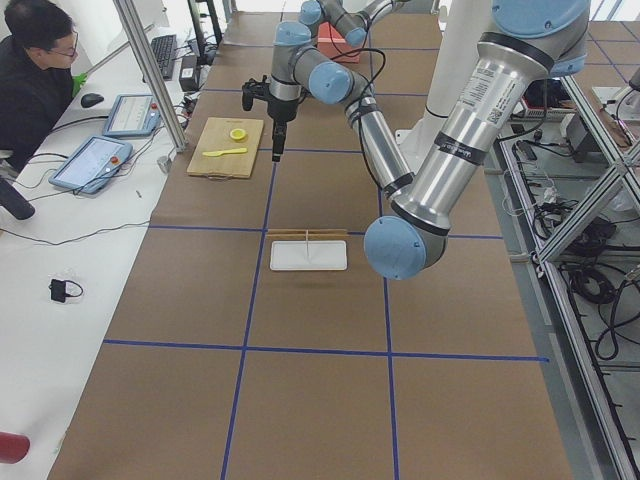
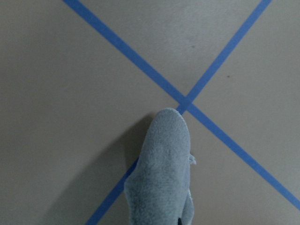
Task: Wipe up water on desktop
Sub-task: 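Lower the cloth to the table with the right gripper while the left arm withdraws, then wipe the table surface with the cloth held in the right gripper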
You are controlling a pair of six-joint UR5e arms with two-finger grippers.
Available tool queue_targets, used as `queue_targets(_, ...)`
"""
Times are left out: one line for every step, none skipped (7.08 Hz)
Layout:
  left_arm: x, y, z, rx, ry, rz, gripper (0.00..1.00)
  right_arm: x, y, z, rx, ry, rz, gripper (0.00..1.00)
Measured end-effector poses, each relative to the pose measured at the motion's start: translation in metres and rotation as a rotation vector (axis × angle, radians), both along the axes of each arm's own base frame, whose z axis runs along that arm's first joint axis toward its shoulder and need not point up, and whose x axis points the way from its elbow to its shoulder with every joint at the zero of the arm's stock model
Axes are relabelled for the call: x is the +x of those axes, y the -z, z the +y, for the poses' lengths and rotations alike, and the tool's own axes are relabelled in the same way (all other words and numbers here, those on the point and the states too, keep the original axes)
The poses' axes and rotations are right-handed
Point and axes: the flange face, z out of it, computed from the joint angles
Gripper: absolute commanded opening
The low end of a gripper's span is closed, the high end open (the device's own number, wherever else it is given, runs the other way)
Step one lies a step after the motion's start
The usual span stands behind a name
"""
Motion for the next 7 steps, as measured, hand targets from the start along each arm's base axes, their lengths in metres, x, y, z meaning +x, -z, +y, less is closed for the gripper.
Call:
queue_targets(-0.004,-0.009,0.000,0.001,-0.010,-0.019,0.98,-0.021,0.000,0.014,-0.021,0.020,-0.007,0.00)
queue_targets(-0.006,-0.015,0.000,0.003,-0.006,-0.037,0.98,-0.039,0.003,0.030,-0.057,0.036,-0.031,0.00)
queue_targets(-0.008,-0.019,-0.002,0.014,0.009,-0.064,0.98,-0.055,0.011,0.049,-0.111,0.047,-0.071,0.00)
queue_targets(-0.009,-0.022,-0.005,0.024,0.023,-0.086,0.98,-0.072,0.020,0.071,-0.167,0.047,-0.105,0.00)
queue_targets(-0.009,-0.024,-0.007,0.026,0.029,-0.097,0.98,-0.093,0.033,0.096,-0.218,0.033,-0.131,0.00)
queue_targets(-0.008,-0.027,-0.009,0.022,0.031,-0.105,0.98,-0.112,0.052,0.121,-0.259,0.020,-0.159,0.00)
queue_targets(-0.006,-0.030,-0.011,0.016,0.031,-0.111,0.98,-0.124,0.072,0.144,-0.295,0.013,-0.190,0.00)
